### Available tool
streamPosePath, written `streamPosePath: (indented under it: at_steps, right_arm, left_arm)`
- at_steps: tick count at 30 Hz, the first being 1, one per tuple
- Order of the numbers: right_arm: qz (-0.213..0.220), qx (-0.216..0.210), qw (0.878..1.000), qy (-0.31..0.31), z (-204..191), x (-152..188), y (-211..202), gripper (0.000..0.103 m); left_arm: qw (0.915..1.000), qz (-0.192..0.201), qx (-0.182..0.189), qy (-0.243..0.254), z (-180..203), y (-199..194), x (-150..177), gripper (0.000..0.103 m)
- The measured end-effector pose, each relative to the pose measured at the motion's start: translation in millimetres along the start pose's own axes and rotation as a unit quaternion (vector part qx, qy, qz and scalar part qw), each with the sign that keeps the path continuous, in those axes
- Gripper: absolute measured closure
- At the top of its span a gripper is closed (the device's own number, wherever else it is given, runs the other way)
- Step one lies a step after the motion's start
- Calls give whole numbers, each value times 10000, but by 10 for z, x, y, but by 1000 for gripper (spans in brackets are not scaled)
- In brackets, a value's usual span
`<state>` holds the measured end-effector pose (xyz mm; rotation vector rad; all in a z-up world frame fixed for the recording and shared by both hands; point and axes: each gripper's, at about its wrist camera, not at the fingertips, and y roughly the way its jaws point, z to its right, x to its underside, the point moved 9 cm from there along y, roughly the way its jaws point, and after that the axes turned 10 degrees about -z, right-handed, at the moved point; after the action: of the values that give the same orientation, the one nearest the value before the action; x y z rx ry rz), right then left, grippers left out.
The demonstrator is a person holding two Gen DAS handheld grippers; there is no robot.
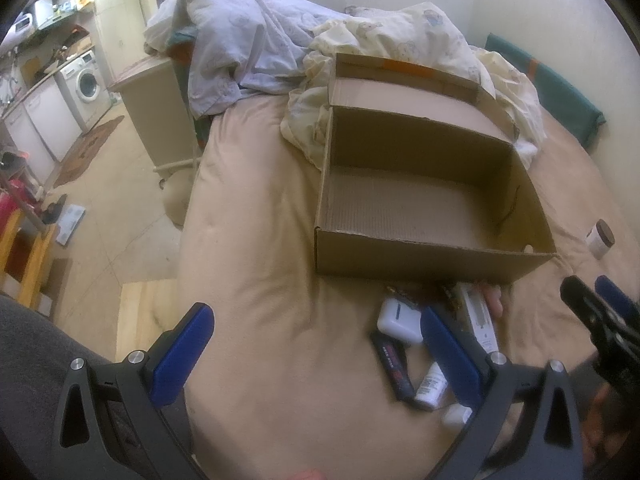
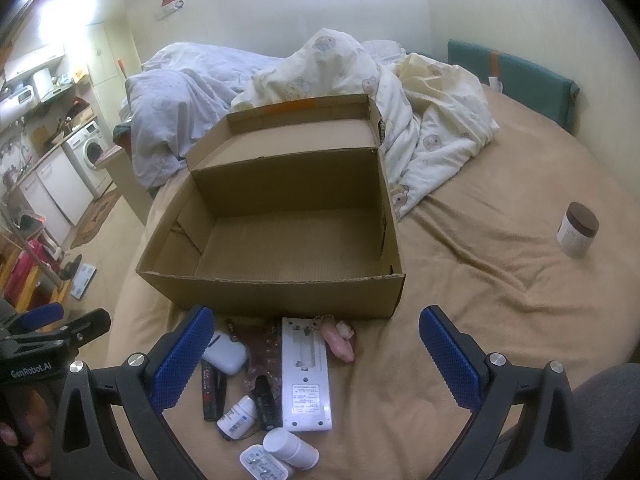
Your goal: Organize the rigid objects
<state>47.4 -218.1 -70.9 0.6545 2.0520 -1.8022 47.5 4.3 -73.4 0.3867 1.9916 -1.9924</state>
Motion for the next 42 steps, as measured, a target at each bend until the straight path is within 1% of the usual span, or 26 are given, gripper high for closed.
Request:
streamPosePath:
  at_steps: [3,18,23,27,29,30,31,32,33,34,35,36,38,40,41,42]
  right_arm:
    - [-22,-29,10000,39,-2,18,31,0]
    - [-33,-28,10000,47,9,32,38,0]
    - [-44,-43,10000,49,1,37,42,0]
    - [-46,-55,9999,71,3,37,49,0]
    - [-38,-41,10000,74,8,32,41,0]
    - [-38,-45,9999,94,16,35,45,0]
    - [-48,-56,9999,124,24,40,47,0]
    - [-66,-72,9998,156,27,56,53,0]
    - [-84,-84,9998,181,38,62,55,0]
    - [-100,-87,9997,204,49,67,58,0]
    - [-114,-87,9996,229,64,66,58,0]
    - [-125,-93,9996,253,75,59,58,0]
    - [-165,-135,9992,329,100,53,55,0]
    - [-232,-173,9988,405,124,59,68,0]
    - [-260,-184,9986,433,133,60,74,0]
    - [-283,-194,9984,459,142,66,79,0]
  left_arm:
    - [10000,-27,-52,15,-14,8,-10,0]
    - [9999,-43,-6,104,32,52,9,0]
    - [9999,-101,45,109,57,74,15,0]
    - [9996,-266,77,68,45,151,7,0]
    - [9984,-552,102,65,58,284,11,0]
    - [9960,-871,210,35,84,414,38,0]
    - [9939,-1071,254,-10,102,495,76,0]
    - [9901,-1364,312,-86,124,624,124,1]
    - [9862,-1605,377,-145,155,732,172,6]
    - [9832,-1765,422,-191,183,817,208,17]
    - [9808,-1884,446,-227,205,881,240,22]
    - [9763,-2086,499,-273,262,980,282,28]
    - [9716,-2292,551,-199,377,1097,339,28]
    - [9703,-2353,544,-112,476,1173,364,34]
    - [9688,-2421,527,-85,522,1226,396,37]
    - [9658,-2532,552,-99,570,1292,436,45]
